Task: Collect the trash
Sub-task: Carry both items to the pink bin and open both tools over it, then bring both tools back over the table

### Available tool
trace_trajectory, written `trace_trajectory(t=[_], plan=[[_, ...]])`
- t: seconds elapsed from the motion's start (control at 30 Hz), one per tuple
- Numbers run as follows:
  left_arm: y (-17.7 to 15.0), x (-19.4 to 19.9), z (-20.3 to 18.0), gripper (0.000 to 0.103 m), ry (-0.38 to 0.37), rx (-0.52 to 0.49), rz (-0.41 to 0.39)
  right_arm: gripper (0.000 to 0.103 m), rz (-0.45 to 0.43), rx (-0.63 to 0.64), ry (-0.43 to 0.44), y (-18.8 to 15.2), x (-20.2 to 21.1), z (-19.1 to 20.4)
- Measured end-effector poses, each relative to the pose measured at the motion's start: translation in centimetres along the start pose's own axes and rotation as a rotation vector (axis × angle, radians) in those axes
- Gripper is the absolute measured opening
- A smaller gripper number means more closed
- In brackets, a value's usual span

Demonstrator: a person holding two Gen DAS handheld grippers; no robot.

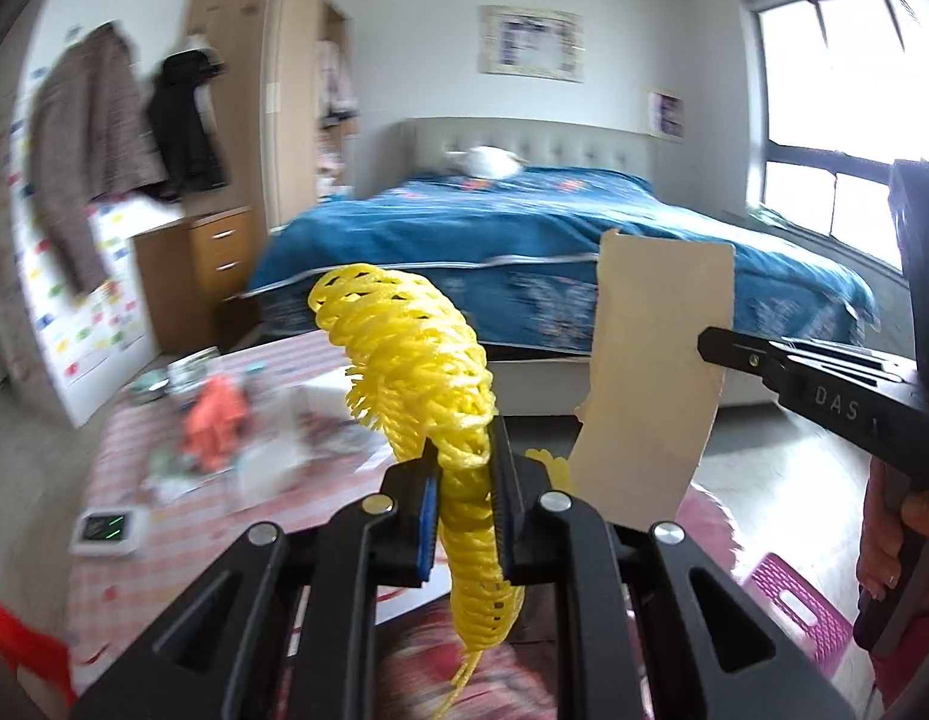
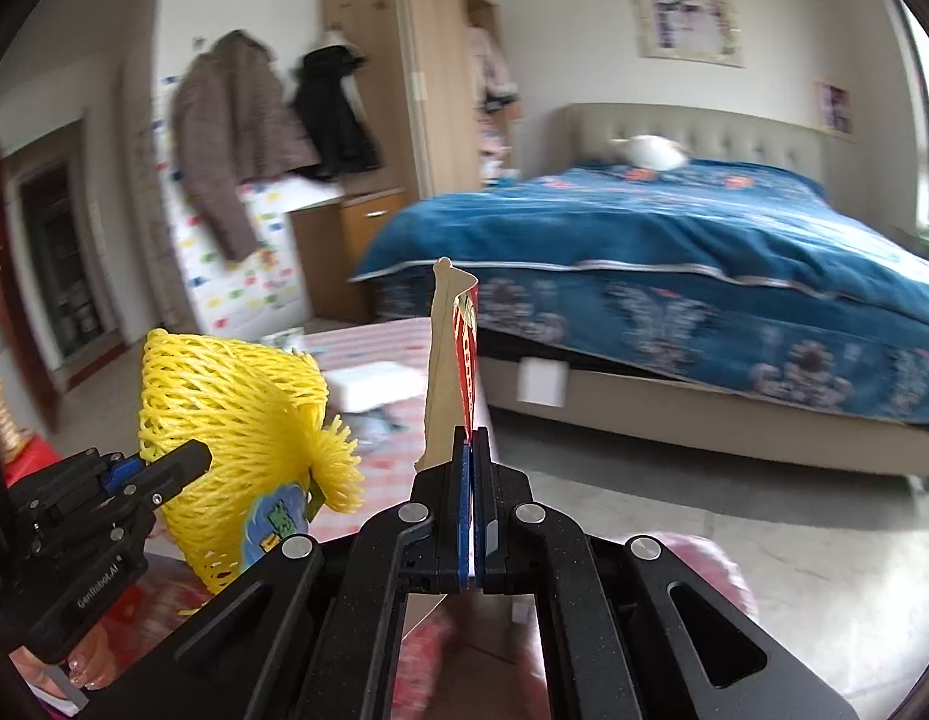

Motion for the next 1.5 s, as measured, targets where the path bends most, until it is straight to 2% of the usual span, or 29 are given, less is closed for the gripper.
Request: trace_trajectory(t=[0.17,0.37,0.6,0.73,0.77,0.8,0.87,0.93,0.97,1.17,1.27,1.33,1.4,1.5], plan=[[-0.1,-3.5,-5.8,0.013,-0.096,-0.097,0.013,0.000,0.009,-0.048,-0.141,-1.8,0.5,-5.5],[-0.7,-8.6,-9.5,0.013,-0.187,-0.150,0.060,0.000,0.031,-0.102,-0.304,-3.8,-0.1,-11.9],[-1.1,-13.8,-12.2,0.013,-0.237,-0.162,0.135,0.000,0.085,-0.127,-0.396,-5.8,-3.2,-16.6],[-1.2,-15.6,-12.9,0.015,-0.258,-0.165,0.160,0.002,0.130,-0.143,-0.396,-7.1,-4.8,-17.9],[-1.2,-16.0,-13.1,0.019,-0.262,-0.169,0.167,0.003,0.137,-0.144,-0.394,-7.3,-5.0,-18.0],[-1.1,-16.4,-13.2,0.024,-0.257,-0.171,0.171,0.003,0.155,-0.146,-0.385,-7.7,-5.7,-18.4],[-0.9,-16.8,-13.5,0.055,-0.255,-0.169,0.175,0.009,0.178,-0.157,-0.372,-8.1,-6.3,-18.7],[-1.0,-17.1,-13.4,0.065,-0.248,-0.158,0.186,0.036,0.196,-0.166,-0.367,-8.5,-6.6,-18.7],[-1.0,-17.1,-13.3,0.065,-0.247,-0.152,0.190,0.039,0.199,-0.170,-0.369,-8.7,-6.6,-18.8],[-0.4,-15.1,-10.3,0.065,-0.161,-0.115,0.177,0.039,0.159,-0.217,-0.338,-7.7,-4.5,-18.4],[-0.4,-13.4,-7.9,0.065,-0.119,-0.073,0.168,0.039,0.138,-0.187,-0.369,-6.9,-4.2,-17.7],[-0.5,-12.5,-6.8,0.065,-0.103,-0.050,0.161,0.039,0.151,-0.162,-0.381,-6.6,-5.0,-17.4],[-0.7,-11.6,-5.6,0.065,-0.087,-0.036,0.158,0.039,0.202,-0.167,-0.397,-6.9,-6.3,-17.5],[-1.0,-10.2,-4.0,0.065,-0.050,-0.030,0.150,0.039,0.202,-0.207,-0.343,-6.6,-6.0,-16.7]])
Point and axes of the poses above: each gripper's, at about its wrist camera, not at the fingertips, and x roughly against the way its jaws point, z to its left, y to its top, the point moved 4 cm from there along -x, roughly the way its jaws point, and after that the axes turned 4 degrees about z, right-handed, at the moved point
